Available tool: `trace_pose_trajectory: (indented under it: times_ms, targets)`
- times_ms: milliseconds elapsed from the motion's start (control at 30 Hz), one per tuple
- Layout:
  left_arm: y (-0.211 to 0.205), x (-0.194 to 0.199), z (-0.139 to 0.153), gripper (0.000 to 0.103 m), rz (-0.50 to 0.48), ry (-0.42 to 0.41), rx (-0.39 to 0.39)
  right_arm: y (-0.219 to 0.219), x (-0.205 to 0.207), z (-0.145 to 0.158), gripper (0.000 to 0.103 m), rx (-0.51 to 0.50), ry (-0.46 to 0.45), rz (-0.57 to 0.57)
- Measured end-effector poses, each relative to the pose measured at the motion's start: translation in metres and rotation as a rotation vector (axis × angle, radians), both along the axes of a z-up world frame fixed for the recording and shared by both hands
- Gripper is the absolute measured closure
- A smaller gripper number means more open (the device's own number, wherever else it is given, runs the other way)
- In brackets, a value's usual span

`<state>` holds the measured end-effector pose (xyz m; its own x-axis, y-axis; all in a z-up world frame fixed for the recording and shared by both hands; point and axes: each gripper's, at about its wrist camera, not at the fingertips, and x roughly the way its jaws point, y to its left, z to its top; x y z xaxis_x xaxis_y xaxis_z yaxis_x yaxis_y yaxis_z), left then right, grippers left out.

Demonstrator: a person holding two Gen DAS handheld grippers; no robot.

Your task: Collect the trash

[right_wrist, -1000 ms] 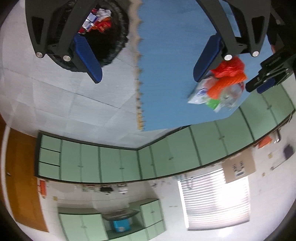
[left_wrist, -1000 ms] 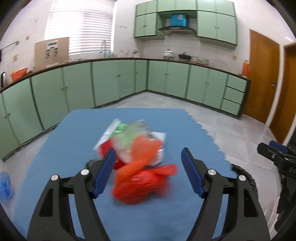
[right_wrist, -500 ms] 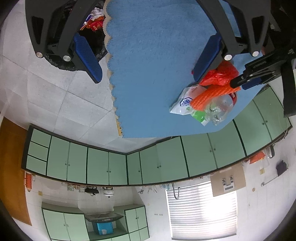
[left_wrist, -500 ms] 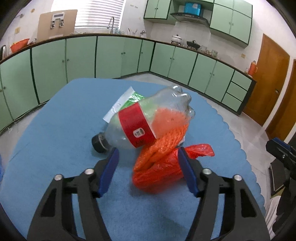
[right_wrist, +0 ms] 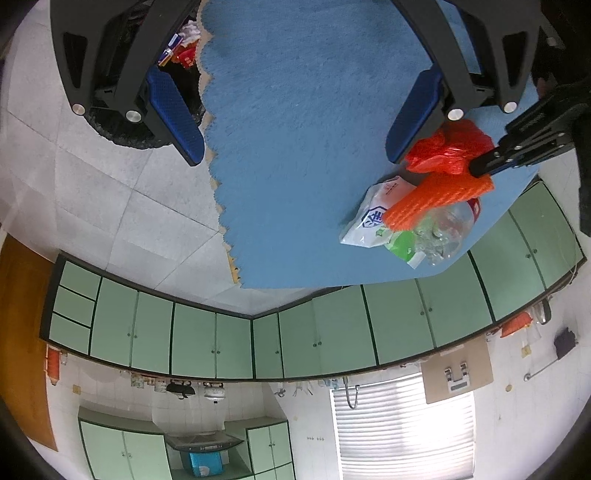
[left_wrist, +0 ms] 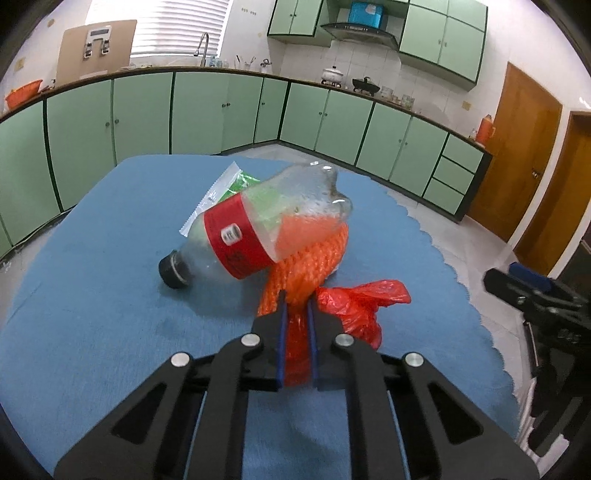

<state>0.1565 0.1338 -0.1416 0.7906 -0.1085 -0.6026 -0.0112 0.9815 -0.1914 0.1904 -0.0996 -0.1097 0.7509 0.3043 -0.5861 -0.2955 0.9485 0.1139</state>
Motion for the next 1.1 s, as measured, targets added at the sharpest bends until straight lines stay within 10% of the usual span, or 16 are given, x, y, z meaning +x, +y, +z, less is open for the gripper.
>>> trace_pose_trajectory:
  times_ms: [500, 667, 833, 1000, 1100]
  targets:
    - [-0.017, -0.035, -0.016, 0.093, -0.131, 0.067, -0.048, 0.025, -0.014, 0.000, 0.006, 0.017, 0.007, 0.078]
    - [-0.009, -0.036, -0.019, 0.054, -0.097, 0.069, -0.036, 0.037, -0.018, -0.002, 0.006, 0.010, 0.014, 0.103]
    - [-0.003, -0.046, -0.026, 0.045, -0.074, 0.094, -0.060, 0.040, -0.020, -0.004, 0.006, 0.011, 0.020, 0.101]
    - [-0.010, -0.049, -0.036, 0.046, -0.080, 0.123, -0.086, 0.038, -0.021, -0.005, 0.006, 0.008, 0.020, 0.095]
    - [-0.016, -0.051, -0.039, 0.069, -0.087, 0.119, -0.086, 0.037, -0.024, -0.008, 0.006, 0.003, 0.021, 0.091]
